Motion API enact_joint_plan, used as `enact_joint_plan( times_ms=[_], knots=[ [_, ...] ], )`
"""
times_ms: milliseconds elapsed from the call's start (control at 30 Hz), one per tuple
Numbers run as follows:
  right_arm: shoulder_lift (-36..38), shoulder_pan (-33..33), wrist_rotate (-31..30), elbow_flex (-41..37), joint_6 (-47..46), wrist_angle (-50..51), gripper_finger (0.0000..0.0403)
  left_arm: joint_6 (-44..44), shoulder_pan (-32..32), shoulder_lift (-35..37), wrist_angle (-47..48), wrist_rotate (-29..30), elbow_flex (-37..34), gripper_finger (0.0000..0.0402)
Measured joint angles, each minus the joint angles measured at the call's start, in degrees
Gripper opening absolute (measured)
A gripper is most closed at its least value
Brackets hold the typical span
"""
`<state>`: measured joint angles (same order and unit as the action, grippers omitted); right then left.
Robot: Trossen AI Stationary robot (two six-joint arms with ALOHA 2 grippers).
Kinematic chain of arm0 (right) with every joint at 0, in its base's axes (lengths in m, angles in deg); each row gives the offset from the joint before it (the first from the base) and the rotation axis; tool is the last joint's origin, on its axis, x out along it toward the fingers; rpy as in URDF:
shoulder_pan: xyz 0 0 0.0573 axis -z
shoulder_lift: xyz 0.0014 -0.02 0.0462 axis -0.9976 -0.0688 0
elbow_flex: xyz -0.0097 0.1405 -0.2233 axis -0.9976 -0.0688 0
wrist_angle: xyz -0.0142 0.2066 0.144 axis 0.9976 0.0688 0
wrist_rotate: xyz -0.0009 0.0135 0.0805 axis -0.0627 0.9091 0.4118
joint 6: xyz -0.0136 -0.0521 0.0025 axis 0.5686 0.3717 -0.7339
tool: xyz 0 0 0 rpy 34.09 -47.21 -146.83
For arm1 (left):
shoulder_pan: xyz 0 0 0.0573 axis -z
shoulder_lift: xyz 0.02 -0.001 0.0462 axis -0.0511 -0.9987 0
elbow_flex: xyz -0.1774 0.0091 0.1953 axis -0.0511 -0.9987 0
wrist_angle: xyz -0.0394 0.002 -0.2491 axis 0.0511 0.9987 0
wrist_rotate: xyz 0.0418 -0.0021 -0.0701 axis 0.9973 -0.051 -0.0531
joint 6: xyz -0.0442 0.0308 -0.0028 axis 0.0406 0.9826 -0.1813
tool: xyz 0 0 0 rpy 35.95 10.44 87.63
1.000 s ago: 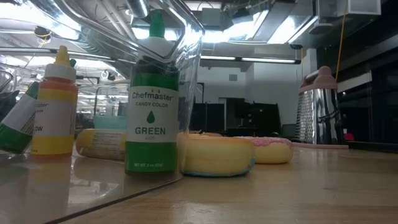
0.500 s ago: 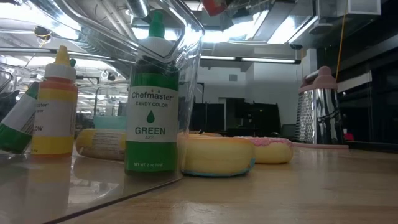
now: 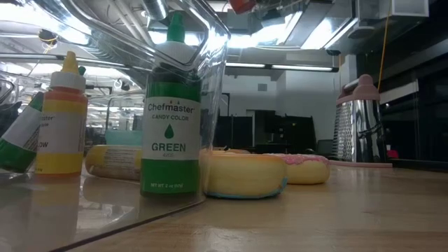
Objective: Pick & Place Food Item
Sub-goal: Put the orange food coloring bottle into the transparent bin
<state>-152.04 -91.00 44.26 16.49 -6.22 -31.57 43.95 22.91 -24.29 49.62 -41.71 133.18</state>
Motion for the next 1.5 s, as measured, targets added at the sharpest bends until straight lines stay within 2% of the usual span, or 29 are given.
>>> enact_joint_plan(
  times_ms=[67, 267, 433, 567, 733, 900, 1267, 1500],
  knots=[
    [-0.85, 0.27, 0.04, -0.02, -0.28, 2.19, 0.0114, 1.82, -1.28, -0.13, 2.11, -1.92, 1.69, 0.0191],
    [-4.25, 0.96, 0.02, -0.04, -1.52, 6.35, 0.0114, 4.79, -3.76, -2.45, 8.84, -2.25, 7.33, 0.0192],
    [-5.82, 1.08, 0.1, -0.04, -1.49, 5.3, 0.0114, 3.71, -6.76, -7.46, 15.35, -8.82, 10.39, 0.0192],
    [-6.02, 1.22, 0.04, -0.07, -1.52, 5.3, 0.0114, 5.92, -7.65, -9.85, 12.97, -11.34, 10.65, 0.0192],
    [-6.0, 1.15, 0.06, -0.07, -1.53, 5.28, 0.0114, 8.9, -7.45, -10.06, 7.56, -8.99, 10.68, 0.0192],
    [-6.0, 1.15, 0.06, -0.07, -1.37, 5.28, 0.0114, 9.27, -7.64, -9.48, 8.14, -7.04, 10.68, 0.0191],
    [-5.98, 1.15, 0.72, -0.07, -0.29, 4.12, 0.0114, 9.35, -9.92, -9.48, 6.38, -11.77, 10.24, 0.0191],
    [-5.93, 1.15, 0.97, -0.07, 0.05, 3.97, 0.0114, 9.5, -10.48, -11.34, 5.89, -12.05, 10.2, 0.0193]
  ],
)
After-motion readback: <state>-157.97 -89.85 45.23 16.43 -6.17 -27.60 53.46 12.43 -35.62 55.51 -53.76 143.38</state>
